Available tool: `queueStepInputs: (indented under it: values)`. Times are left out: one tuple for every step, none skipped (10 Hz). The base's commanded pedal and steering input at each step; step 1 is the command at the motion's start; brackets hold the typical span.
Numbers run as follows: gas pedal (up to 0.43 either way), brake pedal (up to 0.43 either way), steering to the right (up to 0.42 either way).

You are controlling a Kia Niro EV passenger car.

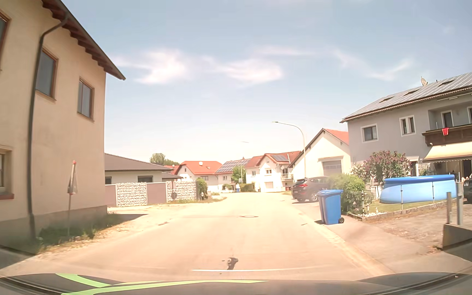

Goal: Follow the waypoints while adhering to traffic rules and regulations

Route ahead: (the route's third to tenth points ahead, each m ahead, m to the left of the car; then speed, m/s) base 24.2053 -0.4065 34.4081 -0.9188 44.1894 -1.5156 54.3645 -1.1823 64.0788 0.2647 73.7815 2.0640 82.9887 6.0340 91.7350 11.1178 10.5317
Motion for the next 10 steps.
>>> queueStepInputs:
  values:
    - [0.311,0.0,0.046]
    - [0.311,0.0,0.037]
    - [0.311,0.0,0.029]
    - [0.311,0.0,0.022]
    - [0.311,0.0,0.015]
    - [0.299,0.0,0.011]
    - [0.287,0.0,0.01]
    - [0.268,0.0,0.011]
    - [0.26,0.0,0.01]
    - [0.24,0.0,0.01]
